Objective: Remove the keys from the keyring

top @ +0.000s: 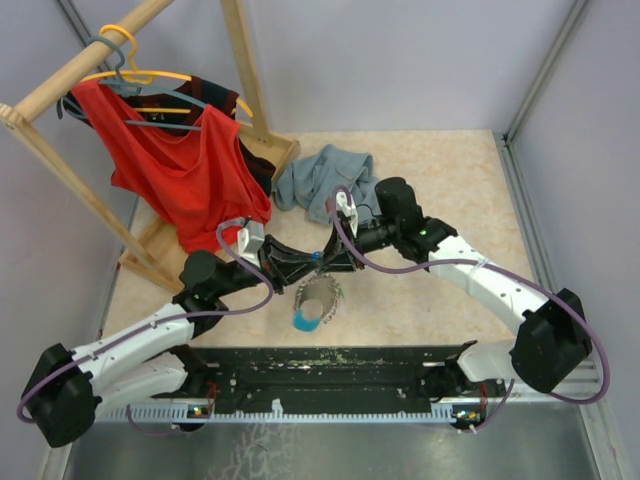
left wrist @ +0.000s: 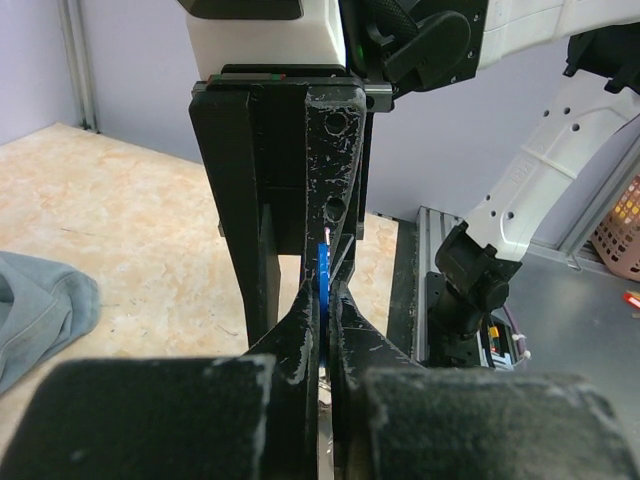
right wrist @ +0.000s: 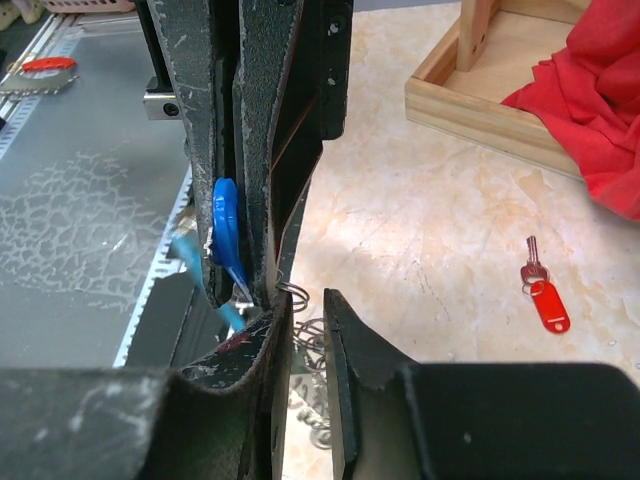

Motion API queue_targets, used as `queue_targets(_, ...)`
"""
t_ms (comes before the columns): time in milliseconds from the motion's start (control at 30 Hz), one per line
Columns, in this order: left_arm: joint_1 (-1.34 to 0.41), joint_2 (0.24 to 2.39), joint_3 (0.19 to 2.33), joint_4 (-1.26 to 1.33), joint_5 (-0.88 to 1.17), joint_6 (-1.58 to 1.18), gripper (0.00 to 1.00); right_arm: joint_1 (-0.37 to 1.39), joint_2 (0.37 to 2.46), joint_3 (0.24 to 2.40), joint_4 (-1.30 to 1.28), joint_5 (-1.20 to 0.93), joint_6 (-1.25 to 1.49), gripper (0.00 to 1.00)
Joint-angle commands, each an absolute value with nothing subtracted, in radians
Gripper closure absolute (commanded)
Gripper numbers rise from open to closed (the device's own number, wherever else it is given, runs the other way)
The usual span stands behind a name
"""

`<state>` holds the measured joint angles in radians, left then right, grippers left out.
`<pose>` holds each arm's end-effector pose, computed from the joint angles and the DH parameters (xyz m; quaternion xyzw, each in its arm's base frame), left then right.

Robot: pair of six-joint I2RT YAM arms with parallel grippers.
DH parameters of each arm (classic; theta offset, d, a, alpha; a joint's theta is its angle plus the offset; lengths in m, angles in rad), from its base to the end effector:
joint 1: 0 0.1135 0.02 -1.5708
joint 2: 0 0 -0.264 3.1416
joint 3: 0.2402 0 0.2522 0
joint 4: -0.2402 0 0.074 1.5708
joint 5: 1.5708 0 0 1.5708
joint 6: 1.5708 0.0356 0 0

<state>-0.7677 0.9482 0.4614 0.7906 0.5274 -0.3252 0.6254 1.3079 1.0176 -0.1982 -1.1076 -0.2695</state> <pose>0.1391 -0.1591 0.2977 0.3304 0.5115 -0.5362 0.5846 0.2105 0.1913 0.3136 -0.5597 0.5400 0.5212 0.3514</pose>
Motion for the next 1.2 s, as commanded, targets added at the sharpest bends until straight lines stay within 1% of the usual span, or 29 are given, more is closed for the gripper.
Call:
queue_targets(0,-0.769,0.951,0.500,0.877,0.546,-0.345,1.00,0.629,1.266,1.081,-0.192,-1.141,-0.305,0.81)
queue_targets(333,-0.768,0.937,0.500,0.866,0.542,-0.338,1.00,0.629,1.270,1.092,-0.266,-1.225,-0.411,0.82)
queue_targets(633,-0.769,0.935,0.501,0.862,0.545,-0.334,1.00,0.629,1.272,1.092,-0.265,-1.219,-0.411,0.82)
queue_targets(867,-0.768,0.935,0.499,0.863,0.553,-0.336,1.00,0.624,1.265,1.099,-0.275,-1.176,-0.418,0.81)
queue_targets(933,-0.768,0.932,0.497,0.862,0.555,-0.335,1.00,0.617,1.259,1.110,-0.303,-1.166,-0.447,0.80)
queue_targets(1167,-0.767,0.932,0.501,0.848,0.551,-0.318,1.00,0.598,1.244,1.201,-0.555,-1.193,-0.692,0.61)
